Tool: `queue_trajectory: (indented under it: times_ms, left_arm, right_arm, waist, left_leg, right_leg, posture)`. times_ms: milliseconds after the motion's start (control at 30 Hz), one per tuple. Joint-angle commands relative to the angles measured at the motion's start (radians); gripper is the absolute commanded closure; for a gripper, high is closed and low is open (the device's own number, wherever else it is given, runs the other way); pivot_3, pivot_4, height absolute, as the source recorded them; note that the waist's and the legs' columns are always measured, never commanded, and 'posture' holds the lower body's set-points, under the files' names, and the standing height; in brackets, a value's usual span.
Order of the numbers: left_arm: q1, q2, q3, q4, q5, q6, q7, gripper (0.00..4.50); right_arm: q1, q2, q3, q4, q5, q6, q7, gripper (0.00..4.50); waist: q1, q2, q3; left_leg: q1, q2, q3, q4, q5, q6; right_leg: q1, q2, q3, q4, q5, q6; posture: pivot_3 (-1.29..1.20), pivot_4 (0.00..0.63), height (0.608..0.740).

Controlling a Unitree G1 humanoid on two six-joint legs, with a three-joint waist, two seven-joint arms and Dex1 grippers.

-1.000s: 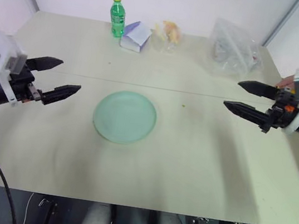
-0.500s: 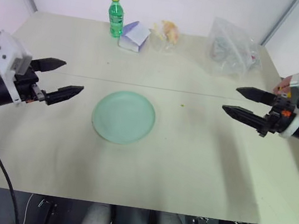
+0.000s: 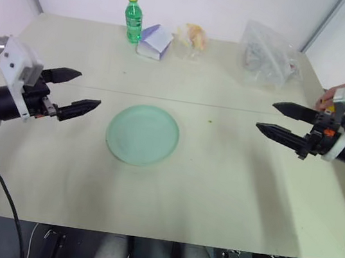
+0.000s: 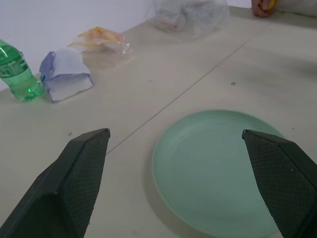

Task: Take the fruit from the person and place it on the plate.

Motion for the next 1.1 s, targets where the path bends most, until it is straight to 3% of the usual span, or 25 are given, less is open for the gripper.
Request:
queue_trajectory:
  times_ms: [33,867,1100]
  left_arm:
    - [-0.014,0.012,0.009,-0.017,-0.007,-0.022,-0.006,0.02]
    - [-0.07,-0.024,-0.02,-0.002,-0.019,-0.046,0.03,0.02]
    - [-0.2,-0.275,-0.01,0.038,-0.222,0.052,0.215,0.02]
  right_arm:
    - [-0.003,-0.01,-0.05,-0.032,0.024,-0.013,0.001,0.0]
    - [-0.016,-0.005,-0.044,-0.031,0.03,-0.015,-0.016,0.0]
    - [-0.083,0.035,-0.026,-0.036,0.043,-0.01,-0.067,0.0]
  waist:
    - [0.001,0.0,0.0]
    - [0.002,0.0,0.0]
    - [0.002,0.0,0.0]
  left_leg:
    - [0.0,0.0,0.0,0.0,0.0,0.0]
    - [0.0,0.0,0.0,0.0,0.0,0.0]
    - [0.0,0.0,-0.001,0.002,0.0,0.0]
  right_leg:
    - [0.0,0.0,0.0,0.0,0.0,0.0]
    - [0.0,0.0,0.0,0.0,0.0,0.0]
    - [0.002,0.0,0.0,0.001,0.0,0.001]
  posture:
    - [0.0,0.15,0.731]
    - [0.0,0.15,0.731]
    - [0.0,0.15,0.731]
